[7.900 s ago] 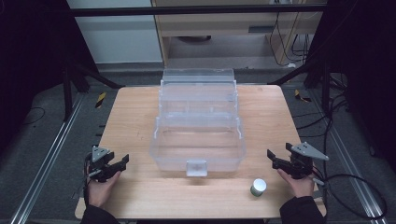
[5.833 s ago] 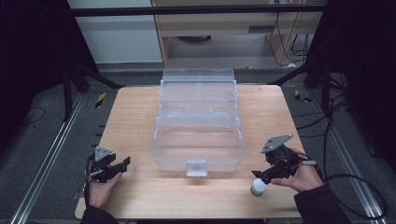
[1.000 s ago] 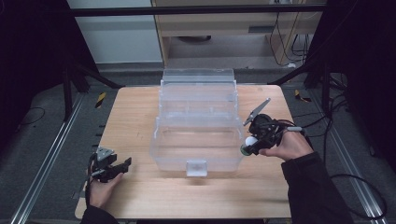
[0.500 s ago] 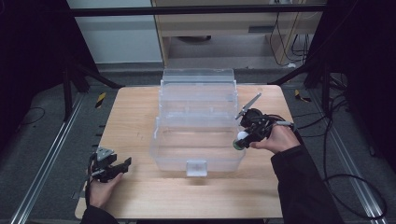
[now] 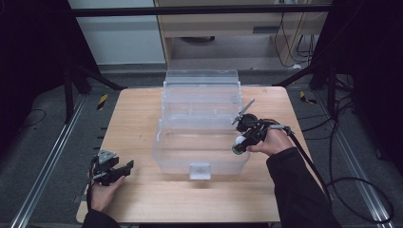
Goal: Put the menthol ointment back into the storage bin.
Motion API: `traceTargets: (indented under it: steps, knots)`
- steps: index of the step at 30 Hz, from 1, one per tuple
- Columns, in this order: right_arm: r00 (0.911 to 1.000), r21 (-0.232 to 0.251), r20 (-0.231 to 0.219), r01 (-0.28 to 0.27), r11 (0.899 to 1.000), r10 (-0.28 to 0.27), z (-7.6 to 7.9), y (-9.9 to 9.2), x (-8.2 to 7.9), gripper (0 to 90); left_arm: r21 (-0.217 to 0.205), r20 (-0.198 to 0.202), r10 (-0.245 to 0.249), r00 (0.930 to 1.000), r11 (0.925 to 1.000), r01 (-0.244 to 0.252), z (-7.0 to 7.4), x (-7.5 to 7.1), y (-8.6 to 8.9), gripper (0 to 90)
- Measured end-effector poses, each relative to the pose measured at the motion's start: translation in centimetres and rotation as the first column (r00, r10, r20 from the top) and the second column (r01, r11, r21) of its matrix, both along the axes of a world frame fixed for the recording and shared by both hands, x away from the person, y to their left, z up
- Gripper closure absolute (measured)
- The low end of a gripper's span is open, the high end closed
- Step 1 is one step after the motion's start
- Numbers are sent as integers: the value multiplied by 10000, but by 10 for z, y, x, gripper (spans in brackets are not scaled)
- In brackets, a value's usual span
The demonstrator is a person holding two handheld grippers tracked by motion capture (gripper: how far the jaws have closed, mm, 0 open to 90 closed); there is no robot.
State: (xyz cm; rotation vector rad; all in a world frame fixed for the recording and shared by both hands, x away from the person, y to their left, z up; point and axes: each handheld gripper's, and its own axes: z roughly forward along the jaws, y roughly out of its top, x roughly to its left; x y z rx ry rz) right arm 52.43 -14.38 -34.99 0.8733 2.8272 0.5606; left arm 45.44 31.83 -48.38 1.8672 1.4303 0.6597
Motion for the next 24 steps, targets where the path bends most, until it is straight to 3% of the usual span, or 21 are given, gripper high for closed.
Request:
traceTargets:
  steps: [12,24]
  knots:
    - [9997,-230,-236,9,9997,-15,-28,4,2,505,-1,12,1,10000,10000,-1,0,0,0,359]
    - [9992,-259,-399,18,9997,-29,-43,3,2,504,6,14,7,10000,10000,-7,0,0,0,359]
